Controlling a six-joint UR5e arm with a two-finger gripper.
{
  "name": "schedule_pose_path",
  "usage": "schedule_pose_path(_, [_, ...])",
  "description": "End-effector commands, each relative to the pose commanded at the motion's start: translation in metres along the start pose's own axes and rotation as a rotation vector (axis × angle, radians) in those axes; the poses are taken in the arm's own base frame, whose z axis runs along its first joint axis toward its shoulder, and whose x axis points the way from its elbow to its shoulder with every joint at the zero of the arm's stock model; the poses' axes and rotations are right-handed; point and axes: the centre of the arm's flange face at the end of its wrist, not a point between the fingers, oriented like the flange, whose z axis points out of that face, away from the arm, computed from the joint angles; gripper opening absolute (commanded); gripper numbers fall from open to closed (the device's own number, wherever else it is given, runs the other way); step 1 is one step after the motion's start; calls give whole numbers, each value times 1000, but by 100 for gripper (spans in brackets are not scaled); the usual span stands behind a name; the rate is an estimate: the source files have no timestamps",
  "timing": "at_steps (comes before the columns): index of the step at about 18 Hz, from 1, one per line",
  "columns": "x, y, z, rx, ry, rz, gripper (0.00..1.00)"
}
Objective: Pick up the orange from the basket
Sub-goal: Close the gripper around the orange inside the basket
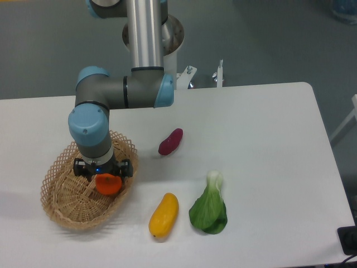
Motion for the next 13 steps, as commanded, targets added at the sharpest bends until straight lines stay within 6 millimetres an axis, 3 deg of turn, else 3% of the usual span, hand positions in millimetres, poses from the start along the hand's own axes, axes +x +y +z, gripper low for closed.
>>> schedule_pose_path(4, [0, -2, 12, -14, -5, 7, 100])
schedule_pose_path(6, [9, -1, 15, -17, -22, 29, 100])
schedule_pose_path(7, [10, -1, 17, -19, -22, 32, 95])
schedule_pose_path(8, [11, -2, 15, -13, -17, 33, 63])
schedule_pose_path(10, [11, -3, 12, -8, -13, 34, 33])
schedule_pose_path(13, [11, -4, 4, 6, -12, 32, 32])
